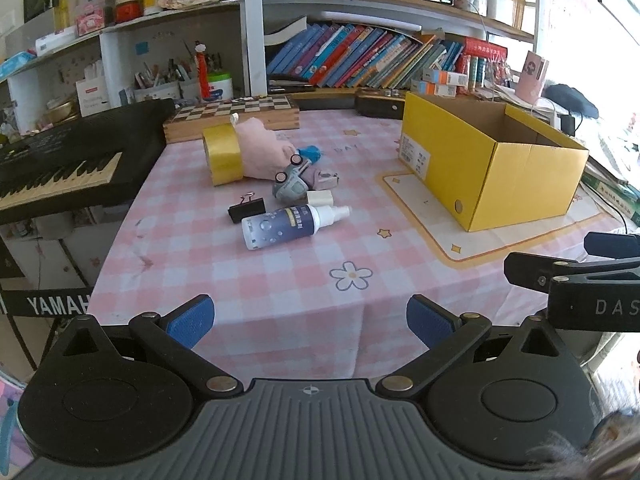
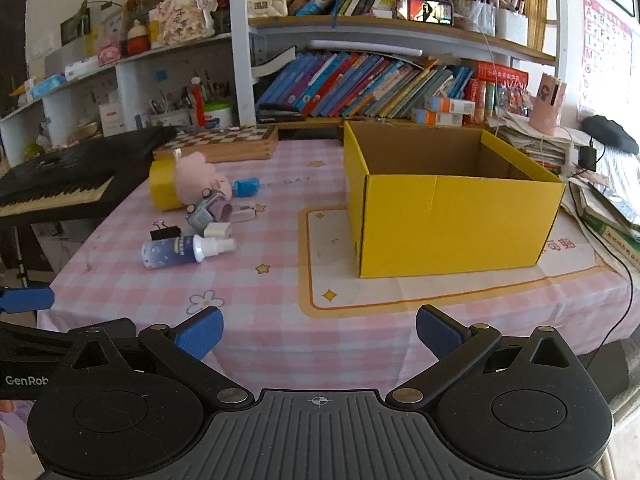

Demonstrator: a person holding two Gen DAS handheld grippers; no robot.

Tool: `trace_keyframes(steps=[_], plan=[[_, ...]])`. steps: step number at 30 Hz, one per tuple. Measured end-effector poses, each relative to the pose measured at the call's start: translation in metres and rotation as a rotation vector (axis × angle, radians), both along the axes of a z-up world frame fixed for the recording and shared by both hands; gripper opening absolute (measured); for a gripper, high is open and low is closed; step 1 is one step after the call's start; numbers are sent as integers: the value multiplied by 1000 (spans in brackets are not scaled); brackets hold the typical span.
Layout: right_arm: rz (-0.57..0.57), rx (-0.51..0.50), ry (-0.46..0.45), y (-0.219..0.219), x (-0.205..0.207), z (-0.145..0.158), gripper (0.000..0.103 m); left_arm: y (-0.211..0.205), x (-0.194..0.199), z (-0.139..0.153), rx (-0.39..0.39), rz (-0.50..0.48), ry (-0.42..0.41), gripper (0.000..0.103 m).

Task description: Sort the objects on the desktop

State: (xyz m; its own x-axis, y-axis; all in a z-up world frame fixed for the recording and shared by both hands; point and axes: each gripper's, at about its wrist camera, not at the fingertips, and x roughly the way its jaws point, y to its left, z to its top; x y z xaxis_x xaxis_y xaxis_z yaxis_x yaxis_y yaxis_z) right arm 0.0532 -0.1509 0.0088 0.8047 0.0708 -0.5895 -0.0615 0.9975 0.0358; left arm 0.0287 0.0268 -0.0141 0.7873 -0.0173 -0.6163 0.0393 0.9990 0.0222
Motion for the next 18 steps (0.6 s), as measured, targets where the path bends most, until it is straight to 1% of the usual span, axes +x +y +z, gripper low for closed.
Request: trace_keyframes(steps=[3, 9, 18], plan=[[24, 6, 2, 4, 2, 0, 103, 5, -2, 1, -3, 18, -6, 103], [97, 10, -22, 14, 3, 2, 101, 14, -2, 2, -22, 54, -19, 103], [161, 20, -37, 25, 14, 4, 100, 25, 1, 3, -38, 96, -29, 103]])
